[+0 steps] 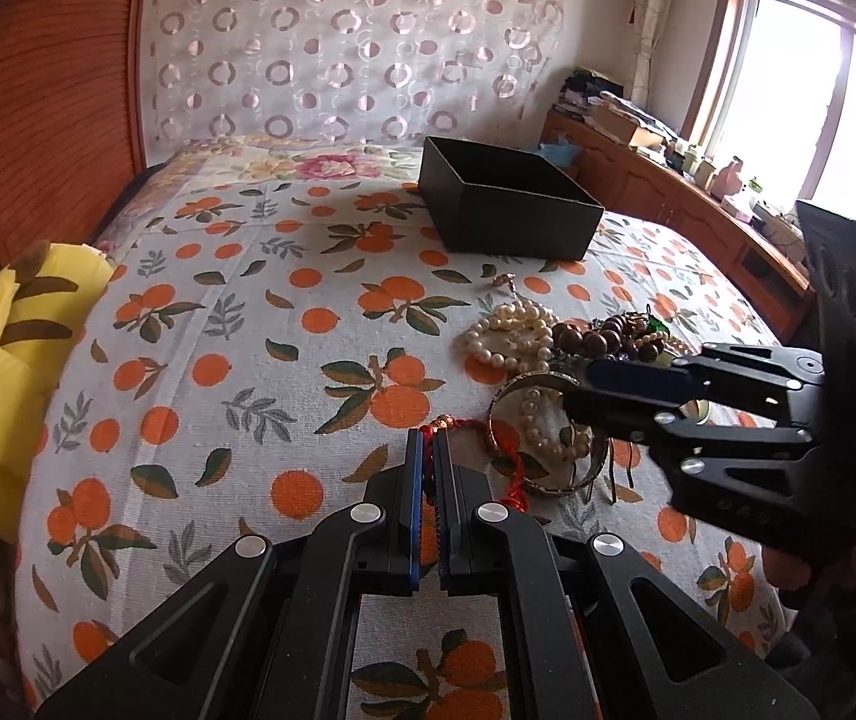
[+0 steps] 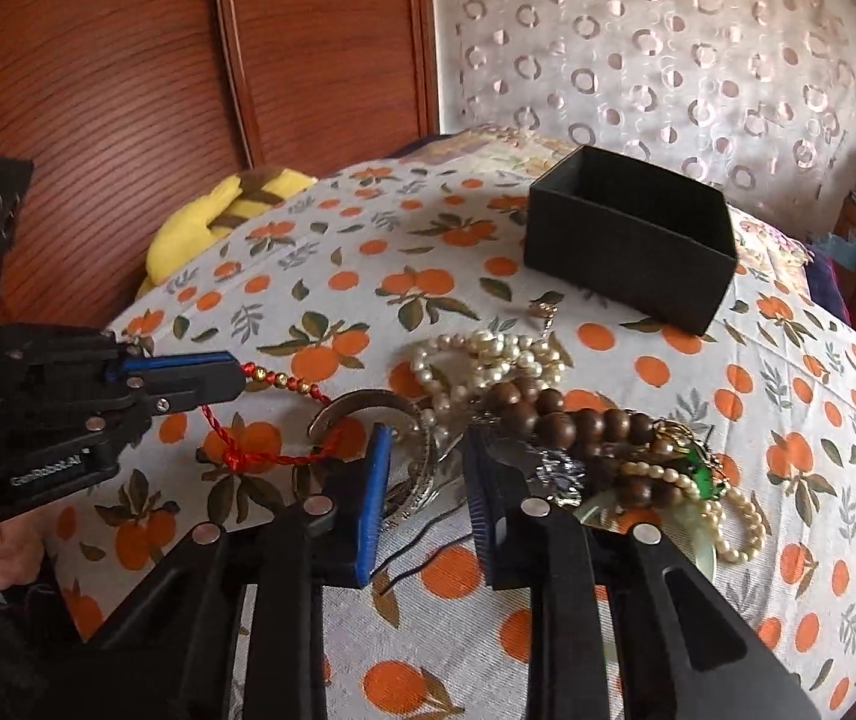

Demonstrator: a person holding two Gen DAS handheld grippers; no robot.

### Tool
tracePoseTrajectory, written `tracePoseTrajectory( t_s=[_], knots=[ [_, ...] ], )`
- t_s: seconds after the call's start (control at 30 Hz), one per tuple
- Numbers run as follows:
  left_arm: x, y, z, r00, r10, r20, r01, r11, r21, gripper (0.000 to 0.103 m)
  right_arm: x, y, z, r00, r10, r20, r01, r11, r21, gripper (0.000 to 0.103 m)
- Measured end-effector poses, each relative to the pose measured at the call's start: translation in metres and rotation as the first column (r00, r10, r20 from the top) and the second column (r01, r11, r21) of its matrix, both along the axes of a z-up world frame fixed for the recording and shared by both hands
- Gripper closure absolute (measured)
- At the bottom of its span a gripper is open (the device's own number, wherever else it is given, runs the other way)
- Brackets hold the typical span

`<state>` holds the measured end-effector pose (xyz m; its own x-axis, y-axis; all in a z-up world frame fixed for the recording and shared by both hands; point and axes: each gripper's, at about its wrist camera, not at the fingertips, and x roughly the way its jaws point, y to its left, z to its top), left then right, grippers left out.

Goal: Organize jewelry
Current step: 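Grasp the silver bangle with the right tool while the left tool holds the red bracelet, then carry both items into the black box and open both tools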

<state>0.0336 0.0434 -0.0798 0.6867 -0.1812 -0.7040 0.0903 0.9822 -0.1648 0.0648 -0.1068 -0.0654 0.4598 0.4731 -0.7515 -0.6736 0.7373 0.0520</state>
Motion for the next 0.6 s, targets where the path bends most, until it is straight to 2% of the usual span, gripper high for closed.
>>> tracePoseTrajectory(
  t_s=[0.1,0.23,0.4,0.6],
  knots=[
    [-0.001,-0.001,0.001,1.0,-0.007,0.005,0.007,1.0,-0.001,0.101,0.001,0.004,-0.004,1.0,0.0,0.009,0.0,1.0,-0.03,0.086],
    [-0.004,-0.005,0.006,1.0,-0.023,0.019,0.024,1.0,0.0,0.101,0.0,0.005,-0.002,1.0,-0.002,0.024,0.003,1.0,-0.02,0.094],
    [-0.003,-0.008,0.009,0.999,-0.034,0.023,0.034,0.999,-0.009,0.101,-0.001,-0.005,0.009,0.996,-0.045,0.08,0.044,0.999,0.015,0.097],
    [0.002,-0.017,0.022,0.997,-0.055,0.057,0.055,0.998,-0.009,0.101,0.008,-0.021,0.022,0.991,-0.088,0.105,0.083,0.995,0.052,0.097]
  ],
)
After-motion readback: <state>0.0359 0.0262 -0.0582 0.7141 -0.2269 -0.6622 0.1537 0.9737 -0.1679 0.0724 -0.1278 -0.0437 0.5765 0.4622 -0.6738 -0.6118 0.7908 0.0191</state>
